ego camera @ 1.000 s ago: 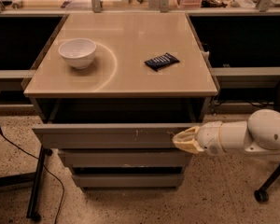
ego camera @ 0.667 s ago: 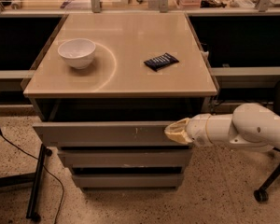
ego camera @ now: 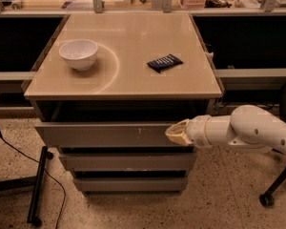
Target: Close top drawer
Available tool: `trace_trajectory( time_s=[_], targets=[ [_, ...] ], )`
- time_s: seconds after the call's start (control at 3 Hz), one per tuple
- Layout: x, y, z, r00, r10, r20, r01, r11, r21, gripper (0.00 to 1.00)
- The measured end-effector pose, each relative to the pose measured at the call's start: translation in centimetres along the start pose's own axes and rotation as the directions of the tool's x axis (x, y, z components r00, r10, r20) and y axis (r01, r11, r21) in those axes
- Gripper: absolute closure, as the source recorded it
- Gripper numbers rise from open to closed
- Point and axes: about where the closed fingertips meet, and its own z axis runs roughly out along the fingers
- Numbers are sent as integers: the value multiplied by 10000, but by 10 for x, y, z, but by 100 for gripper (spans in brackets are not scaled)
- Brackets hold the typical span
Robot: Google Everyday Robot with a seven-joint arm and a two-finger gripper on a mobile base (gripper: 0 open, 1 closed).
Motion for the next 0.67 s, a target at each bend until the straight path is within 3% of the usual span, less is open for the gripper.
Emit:
trace_trajectory(
  time_s=[0.67],
  targets=[
    [-17,-16,33,9962,-865,-127,868,9959,243,100]
  ],
)
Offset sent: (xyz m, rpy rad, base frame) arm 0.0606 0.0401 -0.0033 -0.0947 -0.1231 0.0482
